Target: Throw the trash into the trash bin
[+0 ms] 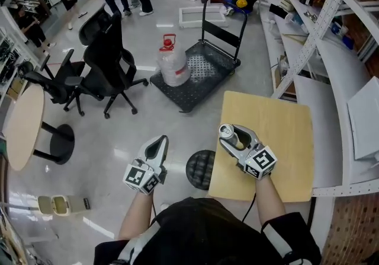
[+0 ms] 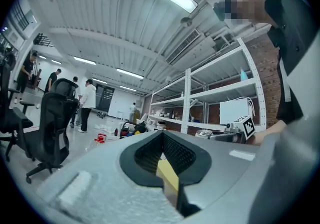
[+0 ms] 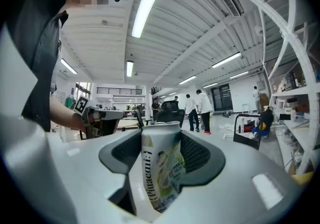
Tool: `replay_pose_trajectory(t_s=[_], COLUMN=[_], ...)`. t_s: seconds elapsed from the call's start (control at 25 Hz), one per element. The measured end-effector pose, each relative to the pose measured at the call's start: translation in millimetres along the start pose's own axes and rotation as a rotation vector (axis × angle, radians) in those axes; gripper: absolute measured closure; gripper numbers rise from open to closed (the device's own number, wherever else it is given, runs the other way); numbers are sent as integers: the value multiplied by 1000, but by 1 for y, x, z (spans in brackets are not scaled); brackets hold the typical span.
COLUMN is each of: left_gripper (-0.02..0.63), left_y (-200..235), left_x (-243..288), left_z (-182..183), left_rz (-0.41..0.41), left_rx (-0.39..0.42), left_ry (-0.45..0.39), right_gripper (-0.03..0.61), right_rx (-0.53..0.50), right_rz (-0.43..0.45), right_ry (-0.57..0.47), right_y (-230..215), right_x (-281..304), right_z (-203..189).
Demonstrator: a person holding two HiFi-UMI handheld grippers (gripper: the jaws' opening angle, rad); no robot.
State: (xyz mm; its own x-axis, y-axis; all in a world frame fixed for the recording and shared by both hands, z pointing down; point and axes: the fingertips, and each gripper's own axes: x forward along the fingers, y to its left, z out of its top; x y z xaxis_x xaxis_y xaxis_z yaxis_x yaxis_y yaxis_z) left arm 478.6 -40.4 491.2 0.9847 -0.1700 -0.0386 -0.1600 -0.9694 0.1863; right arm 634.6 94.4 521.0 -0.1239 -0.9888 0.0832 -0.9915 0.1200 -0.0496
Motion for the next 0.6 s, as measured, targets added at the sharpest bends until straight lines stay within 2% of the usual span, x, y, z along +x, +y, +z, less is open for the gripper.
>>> replay_pose_trajectory(t_s=[0.28, 0.6], left_gripper=[612, 612], left_y=[74, 134], left_x=[-104, -223], left_z=[22, 37], left_rz=[140, 268], left_rx=[-4, 20], left_ry=[-59, -93], right_gripper=[330, 330], right_rx=[-30, -7], right_rz=[128, 274], right_ry=[-32, -70], right_y=[96, 211], right_x=[84, 159], right_z=[26, 41])
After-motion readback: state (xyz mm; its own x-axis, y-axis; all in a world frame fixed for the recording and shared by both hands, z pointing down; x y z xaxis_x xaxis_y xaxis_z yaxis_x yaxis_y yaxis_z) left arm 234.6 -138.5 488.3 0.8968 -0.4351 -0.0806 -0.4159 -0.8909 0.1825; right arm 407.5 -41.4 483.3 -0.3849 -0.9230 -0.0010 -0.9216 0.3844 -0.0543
